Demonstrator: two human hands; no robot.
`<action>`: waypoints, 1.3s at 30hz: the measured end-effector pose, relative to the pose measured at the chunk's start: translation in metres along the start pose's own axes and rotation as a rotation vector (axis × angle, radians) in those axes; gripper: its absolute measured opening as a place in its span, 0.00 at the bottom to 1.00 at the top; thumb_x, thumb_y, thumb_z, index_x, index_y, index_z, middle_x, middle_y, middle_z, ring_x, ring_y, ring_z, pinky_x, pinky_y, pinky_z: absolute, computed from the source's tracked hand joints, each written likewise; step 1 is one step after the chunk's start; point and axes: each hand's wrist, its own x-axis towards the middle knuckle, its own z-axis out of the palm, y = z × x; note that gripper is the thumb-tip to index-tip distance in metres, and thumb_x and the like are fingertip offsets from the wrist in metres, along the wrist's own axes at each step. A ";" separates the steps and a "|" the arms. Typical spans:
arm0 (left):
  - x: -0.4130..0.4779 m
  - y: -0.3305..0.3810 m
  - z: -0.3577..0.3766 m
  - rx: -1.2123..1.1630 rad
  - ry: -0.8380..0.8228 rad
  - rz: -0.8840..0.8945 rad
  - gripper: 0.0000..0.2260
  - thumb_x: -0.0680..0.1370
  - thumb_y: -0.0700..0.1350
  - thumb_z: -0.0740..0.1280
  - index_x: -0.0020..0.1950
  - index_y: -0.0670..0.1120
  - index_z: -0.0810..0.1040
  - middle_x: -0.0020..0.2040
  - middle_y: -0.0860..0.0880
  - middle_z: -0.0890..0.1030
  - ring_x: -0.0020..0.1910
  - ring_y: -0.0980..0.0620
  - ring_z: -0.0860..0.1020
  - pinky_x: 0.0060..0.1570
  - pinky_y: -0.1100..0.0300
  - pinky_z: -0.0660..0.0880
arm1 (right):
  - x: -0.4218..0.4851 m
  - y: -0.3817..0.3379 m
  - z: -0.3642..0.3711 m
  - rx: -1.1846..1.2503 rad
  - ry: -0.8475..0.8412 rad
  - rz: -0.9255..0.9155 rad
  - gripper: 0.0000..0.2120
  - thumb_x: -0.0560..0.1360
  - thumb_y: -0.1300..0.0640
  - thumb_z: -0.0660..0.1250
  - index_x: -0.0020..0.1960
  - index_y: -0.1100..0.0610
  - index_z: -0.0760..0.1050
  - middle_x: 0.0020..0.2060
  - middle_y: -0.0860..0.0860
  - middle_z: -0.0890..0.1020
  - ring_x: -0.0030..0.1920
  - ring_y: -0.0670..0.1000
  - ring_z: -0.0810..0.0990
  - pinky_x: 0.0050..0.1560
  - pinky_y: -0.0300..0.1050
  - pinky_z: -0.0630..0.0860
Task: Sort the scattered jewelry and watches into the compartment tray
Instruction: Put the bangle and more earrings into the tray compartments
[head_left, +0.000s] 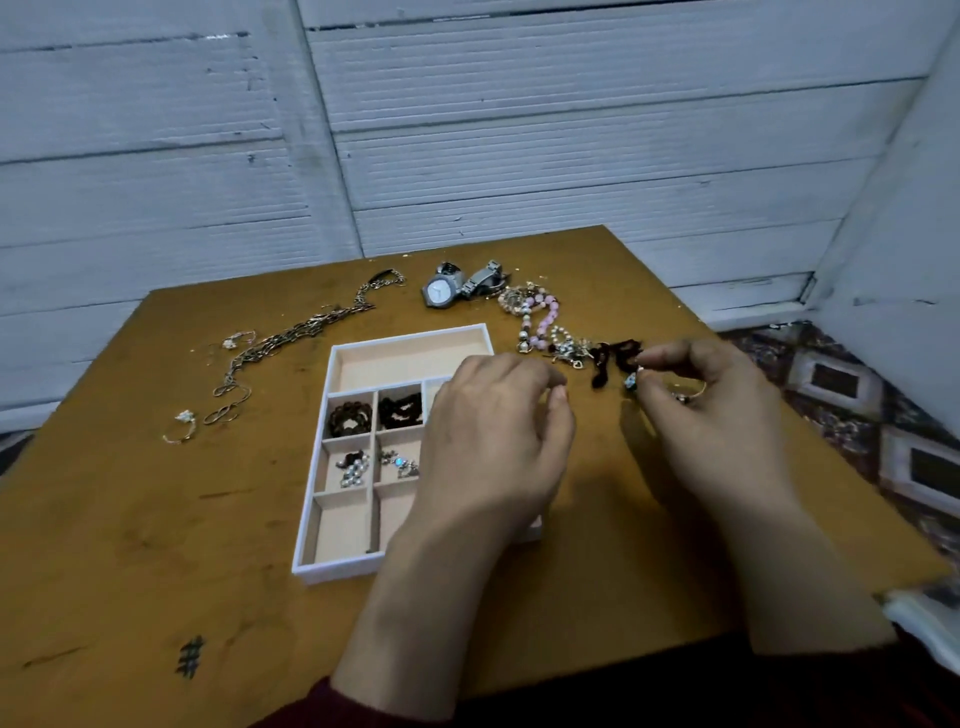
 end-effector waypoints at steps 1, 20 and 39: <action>0.002 0.003 0.004 -0.007 -0.008 0.008 0.12 0.76 0.50 0.60 0.51 0.49 0.81 0.48 0.52 0.81 0.51 0.51 0.74 0.49 0.60 0.66 | 0.001 0.003 -0.003 -0.014 0.008 0.009 0.05 0.73 0.56 0.68 0.46 0.46 0.78 0.48 0.47 0.80 0.51 0.48 0.78 0.53 0.46 0.73; 0.028 0.042 0.054 0.045 -0.307 -0.048 0.15 0.79 0.52 0.60 0.66 0.54 0.71 0.62 0.53 0.75 0.63 0.52 0.67 0.62 0.55 0.67 | 0.024 0.034 -0.021 -0.624 -0.204 0.155 0.13 0.78 0.52 0.61 0.60 0.40 0.76 0.65 0.48 0.70 0.68 0.56 0.59 0.66 0.54 0.57; 0.026 0.041 0.053 0.094 -0.335 -0.058 0.15 0.79 0.54 0.59 0.65 0.56 0.72 0.62 0.55 0.75 0.63 0.54 0.66 0.61 0.56 0.65 | 0.030 0.045 -0.022 -0.293 -0.144 0.096 0.08 0.81 0.57 0.57 0.56 0.52 0.74 0.50 0.50 0.68 0.51 0.50 0.69 0.48 0.41 0.61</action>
